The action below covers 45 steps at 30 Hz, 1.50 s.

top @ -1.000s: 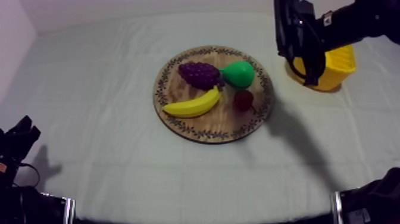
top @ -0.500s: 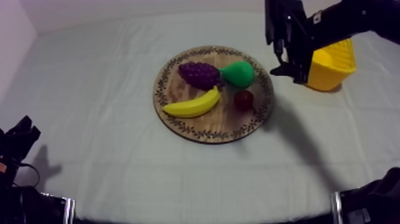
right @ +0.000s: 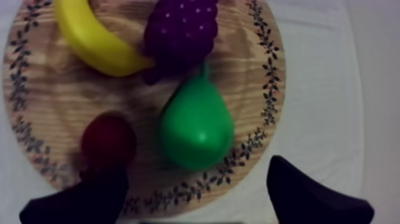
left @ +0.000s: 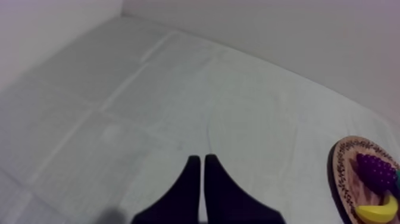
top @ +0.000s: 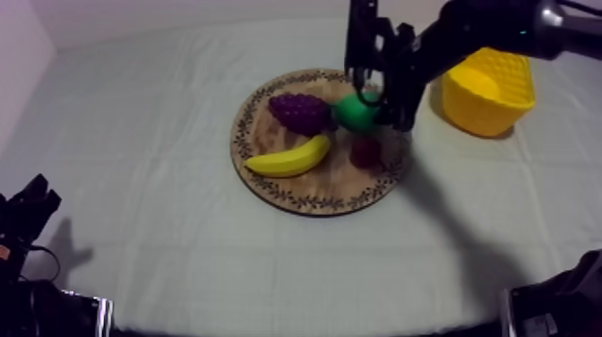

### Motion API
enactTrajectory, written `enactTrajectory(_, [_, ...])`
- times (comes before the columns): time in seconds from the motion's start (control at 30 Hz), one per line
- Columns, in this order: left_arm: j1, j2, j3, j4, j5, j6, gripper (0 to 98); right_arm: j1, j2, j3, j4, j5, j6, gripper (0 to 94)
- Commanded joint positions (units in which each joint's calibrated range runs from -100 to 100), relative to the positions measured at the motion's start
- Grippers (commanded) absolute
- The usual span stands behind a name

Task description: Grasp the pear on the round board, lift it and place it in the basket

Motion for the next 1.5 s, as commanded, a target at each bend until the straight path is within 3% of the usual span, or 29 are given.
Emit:
enactTrajectory(0.0, [0.0,0.0,0.0,-0.01,0.0,0.0,0.1,-0.3,6.1,-1.8,2.0,-1.9,-3.6,87.1])
enactTrajectory(0.4, [0.0,0.0,0.0,-0.01,0.0,0.0,0.1,-0.5,18.3,-10.6,4.6,-3.3,-7.3,78.8])
enactTrajectory(0.87, [0.0,0.0,0.0,-0.01,0.0,0.0,0.1,-0.6,17.3,-8.4,4.2,-5.8,-7.3,51.6])
enactTrajectory(1.23, [0.0,0.0,0.0,-0.01,0.0,0.0,0.1,-0.5,9.1,-4.0,1.9,-3.4,-4.9,49.8])
enactTrajectory(1.47, [0.0,0.0,0.0,-0.01,0.0,0.0,0.1,4.6,3.2,-7.8,0.0,3.4,-1.5,49.7])
